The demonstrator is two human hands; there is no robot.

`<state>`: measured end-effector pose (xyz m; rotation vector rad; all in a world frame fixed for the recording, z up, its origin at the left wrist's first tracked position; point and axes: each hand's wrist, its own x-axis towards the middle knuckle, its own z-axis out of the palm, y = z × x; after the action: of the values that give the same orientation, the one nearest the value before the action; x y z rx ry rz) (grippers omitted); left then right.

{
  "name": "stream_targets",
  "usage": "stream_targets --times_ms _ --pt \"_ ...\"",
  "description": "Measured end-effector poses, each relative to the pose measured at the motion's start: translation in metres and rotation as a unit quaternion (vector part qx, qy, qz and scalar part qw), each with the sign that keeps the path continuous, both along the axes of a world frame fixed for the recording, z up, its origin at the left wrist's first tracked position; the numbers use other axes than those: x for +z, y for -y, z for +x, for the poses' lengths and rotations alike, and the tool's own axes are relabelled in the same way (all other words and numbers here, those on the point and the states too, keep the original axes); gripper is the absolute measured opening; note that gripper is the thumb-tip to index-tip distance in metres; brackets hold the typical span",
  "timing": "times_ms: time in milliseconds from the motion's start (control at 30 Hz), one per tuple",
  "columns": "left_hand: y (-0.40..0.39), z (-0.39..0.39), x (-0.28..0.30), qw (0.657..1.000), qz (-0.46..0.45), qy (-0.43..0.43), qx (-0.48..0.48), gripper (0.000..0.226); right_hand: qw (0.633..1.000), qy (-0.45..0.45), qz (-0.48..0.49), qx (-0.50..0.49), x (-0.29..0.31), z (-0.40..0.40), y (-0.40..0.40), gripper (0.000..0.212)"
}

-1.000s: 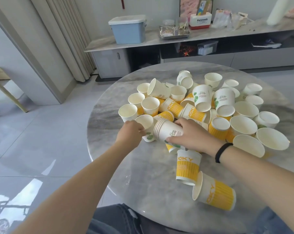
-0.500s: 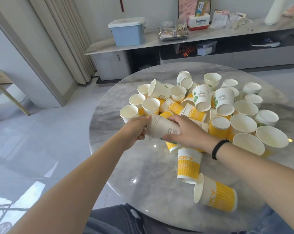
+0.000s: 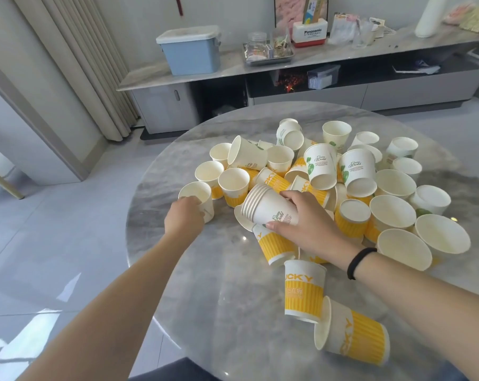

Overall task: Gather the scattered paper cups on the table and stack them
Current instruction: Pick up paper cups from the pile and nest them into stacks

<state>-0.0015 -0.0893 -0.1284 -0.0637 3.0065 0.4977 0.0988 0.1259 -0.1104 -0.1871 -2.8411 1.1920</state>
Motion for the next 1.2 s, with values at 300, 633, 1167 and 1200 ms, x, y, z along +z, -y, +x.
stream_targets --times_ms 300,633,1167,1200 --pt "0.007 0.004 0.042 0.948 0.307 0.061 0.061 0.026 0.998 -0.035 0.028 0.032 0.0 -0.002 0.002 0.071" --pt "-0.015 0.05 0.063 0.877 0.408 0.23 -0.107 0.02 0.993 -0.095 0.009 0.073 0.008 0.005 0.024 0.072" --pt "-0.004 0.073 0.045 0.977 -0.121 0.036 -0.172 0.035 0.973 0.058 0.165 0.153 0.014 0.033 -0.018 0.054" --pt "-0.004 0.076 0.044 0.977 -0.119 0.031 -0.174 0.033 0.969 0.07 0.173 0.16 0.014 0.038 -0.021 0.055"
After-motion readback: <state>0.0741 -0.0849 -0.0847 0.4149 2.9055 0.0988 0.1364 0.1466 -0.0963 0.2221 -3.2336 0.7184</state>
